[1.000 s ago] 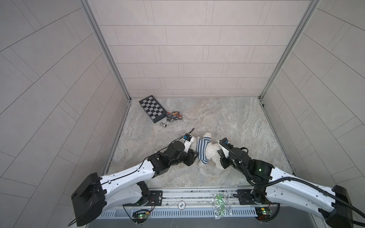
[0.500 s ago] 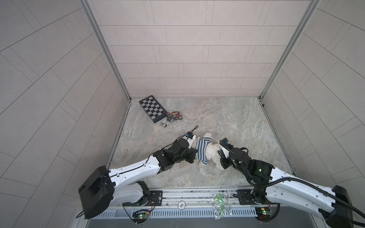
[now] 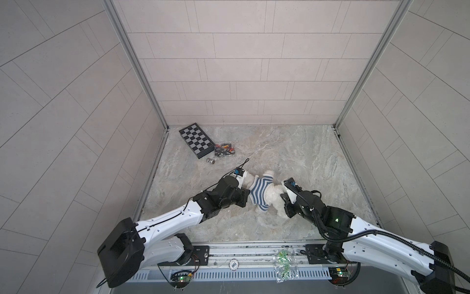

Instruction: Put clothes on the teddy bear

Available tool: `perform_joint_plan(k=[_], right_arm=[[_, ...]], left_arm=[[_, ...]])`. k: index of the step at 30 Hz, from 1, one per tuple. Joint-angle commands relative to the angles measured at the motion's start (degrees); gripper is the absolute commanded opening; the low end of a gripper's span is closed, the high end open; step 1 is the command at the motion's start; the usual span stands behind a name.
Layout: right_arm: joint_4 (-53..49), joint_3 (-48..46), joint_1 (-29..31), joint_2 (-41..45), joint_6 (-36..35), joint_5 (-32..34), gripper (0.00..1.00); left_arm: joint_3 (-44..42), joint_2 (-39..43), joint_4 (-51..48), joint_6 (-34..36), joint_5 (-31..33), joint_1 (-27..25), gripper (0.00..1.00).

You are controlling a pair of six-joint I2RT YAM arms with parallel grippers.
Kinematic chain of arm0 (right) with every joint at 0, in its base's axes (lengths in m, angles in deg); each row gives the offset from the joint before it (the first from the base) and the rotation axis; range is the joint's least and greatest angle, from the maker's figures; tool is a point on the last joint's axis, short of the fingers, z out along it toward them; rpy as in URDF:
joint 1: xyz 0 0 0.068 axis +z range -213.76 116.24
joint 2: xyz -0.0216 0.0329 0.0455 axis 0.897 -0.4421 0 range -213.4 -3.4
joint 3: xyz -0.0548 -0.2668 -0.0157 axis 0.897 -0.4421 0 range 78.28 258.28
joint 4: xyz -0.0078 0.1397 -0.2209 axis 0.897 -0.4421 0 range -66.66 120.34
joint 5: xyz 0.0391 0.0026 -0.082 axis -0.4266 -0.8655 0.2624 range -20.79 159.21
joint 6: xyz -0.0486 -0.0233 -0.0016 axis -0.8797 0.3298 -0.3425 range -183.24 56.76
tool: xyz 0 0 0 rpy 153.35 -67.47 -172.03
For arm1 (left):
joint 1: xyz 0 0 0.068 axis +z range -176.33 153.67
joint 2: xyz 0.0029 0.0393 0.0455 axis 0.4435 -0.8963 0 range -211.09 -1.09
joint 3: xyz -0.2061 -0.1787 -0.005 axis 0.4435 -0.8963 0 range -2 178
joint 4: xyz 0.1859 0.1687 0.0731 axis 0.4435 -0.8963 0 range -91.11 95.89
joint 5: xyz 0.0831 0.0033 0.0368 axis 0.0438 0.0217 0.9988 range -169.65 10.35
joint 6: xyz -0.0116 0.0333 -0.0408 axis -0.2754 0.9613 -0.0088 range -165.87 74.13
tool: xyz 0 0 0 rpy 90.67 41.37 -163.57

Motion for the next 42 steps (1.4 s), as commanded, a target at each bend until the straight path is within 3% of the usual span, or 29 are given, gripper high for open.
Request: perform_joint_plan(k=[1, 7, 12, 24, 30, 38, 42], right_arm=[[1.01, 1.02, -0.23, -0.72, 0.42, 0.18, 0.00], [1.34, 1.96, -0.76, -2.23, 0.39, 0.09, 0.00], [1.98, 1.87, -1.07, -2.85, 0.74, -0.97, 0.00], [3.29, 1.61, -1.07, -3.49, 1.15, -1.94, 0.00], [3.30, 1.78, -1.07, -3.45, 1.03, -1.95, 0.00], [2.95, 1.20, -1.07, -2.16, 1.19, -2.10, 0.00], [2.36, 1.34, -1.07, -1.63, 1.00, -2.28, 0.00]], left_arm=[[-0.65, 1.28, 1.37, 1.30, -0.17, -0.69, 0.06], [-4.04, 7.00, 0.67, 2.25, 6.68, -6.14, 0.36], [-8.81, 9.29, 3.57, -0.78, 7.20, -7.24, 0.42], [-8.78, 2.44, 11.59, -2.12, 3.33, -9.26, 0.36], [-8.24, -1.11, 12.58, -2.77, 5.31, -9.31, 0.31], [-8.90, -2.06, 11.68, -3.00, 8.60, -9.20, 0.06], [-9.78, -1.44, 10.69, -2.84, 9.66, -8.23, 0.00]])
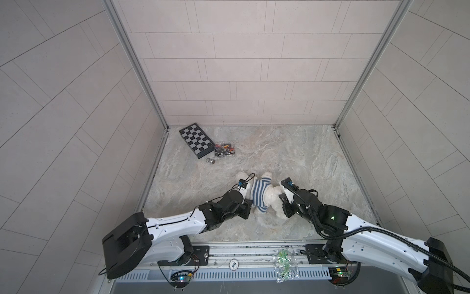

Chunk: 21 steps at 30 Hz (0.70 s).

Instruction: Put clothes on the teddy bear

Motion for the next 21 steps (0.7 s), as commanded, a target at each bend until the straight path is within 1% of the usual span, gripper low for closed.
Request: perform_joint_plan(k=[1, 5, 7, 10, 16, 20, 21], right_arm=[[1.16, 1.38, -0.28, 1.26, 0.80, -0.16, 0.00], [0.29, 1.72, -0.94, 1.35, 0.60, -1.16, 0.00], [0.16, 1.44, -1.23, 1.68, 0.61, -1.34, 0.00], [0.32, 1.04, -1.42, 1.89, 0.71, -1.55, 0.00], [1.75, 0.23, -1.86, 0.41, 0.80, -1.83, 0.00], [3.60, -0.46, -3.32, -1.61, 1.05, -2.50, 0.00], [4.04, -0.56, -3.84, -2.07, 1.10, -3.03, 0.03]], left_arm=[[-1.28, 0.98, -0.42, 0.31, 2.03, 1.05, 0.00], [-1.94, 2.32, -2.24, 1.04, 2.80, 2.43, 0.00], [-1.51, 2.55, -4.30, 1.70, 4.32, 2.52, 0.00], [-1.51, 1.96, -4.73, 1.98, 4.35, 2.30, 0.00], [-2.10, 3.63, -0.92, 1.87, 1.98, 1.06, 0.00], [-2.00, 5.63, 0.31, 2.03, -0.39, 0.43, 0.00], [-1.92, 6.10, 0.36, 1.99, -0.72, 0.18, 0.00]])
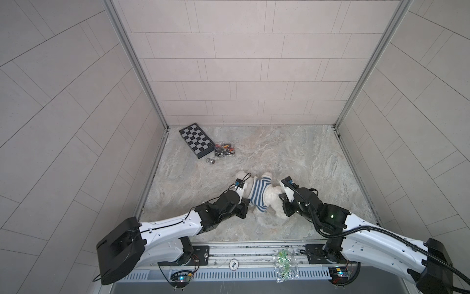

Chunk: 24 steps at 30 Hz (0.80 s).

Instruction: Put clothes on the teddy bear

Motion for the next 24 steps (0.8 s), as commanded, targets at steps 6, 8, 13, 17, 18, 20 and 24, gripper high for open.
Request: perform_joint_plan(k=[6, 8, 13, 17, 18, 20, 24], right_arm=[[1.87, 0.50, -2.03, -0.67, 0.06, -1.42, 0.39], [-0.22, 0.69, -1.97, 0.55, -0.15, -1.48, 0.45], [-4.40, -0.27, 0.86, 5.52, 0.51, -1.36, 0.55], [-5.68, -0.46, 5.20, 6.25, 1.47, -0.30, 0.66], [-5.49, -0.58, 6.13, 5.45, 1.77, 0.05, 0.66], [-5.13, -0.84, 7.21, 3.51, 2.22, 1.19, 0.67], [-4.37, -1.46, 7.31, 0.33, 2.56, 4.10, 0.67]], left_arm=[[-0.54, 3.30, 0.61, -0.28, -1.38, -1.15, 0.00], [-0.01, 3.13, 0.53, -0.35, -1.46, -1.13, 0.00], [0.83, 3.16, 1.65, -1.32, -2.48, -1.13, 0.00], [1.85, 3.93, 1.52, -1.55, -3.40, -1.13, 0.00], [2.25, 4.04, 1.35, -1.44, -3.59, -1.12, 0.00], [2.72, 3.92, 1.49, -1.42, -3.91, -1.13, 0.00], [2.44, 3.37, 2.53, -2.00, -3.97, -1.20, 0.00]])
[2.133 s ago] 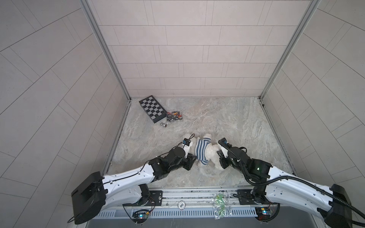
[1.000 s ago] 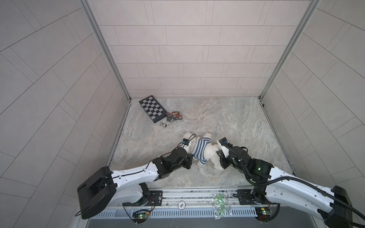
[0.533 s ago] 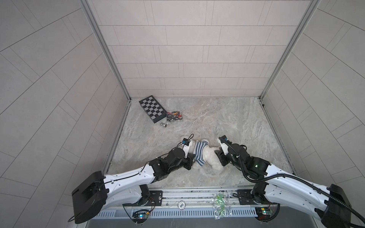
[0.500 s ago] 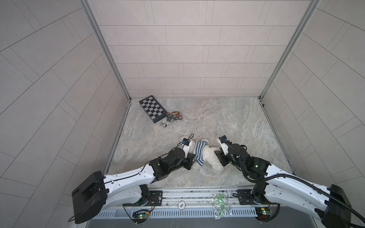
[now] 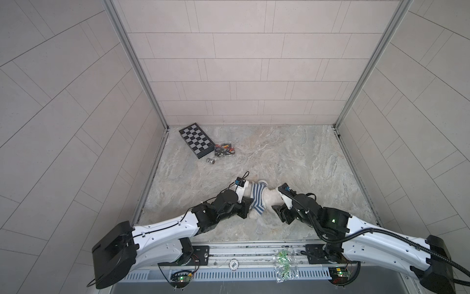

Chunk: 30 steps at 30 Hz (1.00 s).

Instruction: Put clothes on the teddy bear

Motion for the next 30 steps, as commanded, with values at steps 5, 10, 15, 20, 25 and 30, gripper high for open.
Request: perform_joint_plan(k=[5, 10, 15, 20, 25, 30], right_arm=[[-1.32, -0.64, 0.07, -4.93, 0.51, 9.14, 0.65], [-0.36, -0.15, -0.72, -9.86, -0.29, 10.35, 0.57], [0.21, -0.28, -1.32, -11.80, 0.58, 12.29, 0.32], [0.04, -0.16, -1.95, -10.01, -0.18, 12.00, 0.00], [-0.22, 0.05, -2.08, -5.86, -0.47, 9.26, 0.00], [-1.07, 1.55, -2.13, -1.37, -0.32, 7.01, 0.00]], left_arm=[[0.58, 0.09, 2.22, -1.48, -0.15, -0.29, 0.00], [0.39, 0.02, 0.98, -1.71, 1.09, -0.29, 0.00], [1.60, -2.05, -4.84, -1.13, 3.98, 0.46, 0.00], [0.11, -1.29, -5.08, 0.03, 3.66, 2.85, 0.00], [-1.31, 1.05, -7.00, 2.22, 3.06, 6.58, 0.00], [-0.22, 3.54, -9.09, 4.90, 2.43, 7.20, 0.01]])
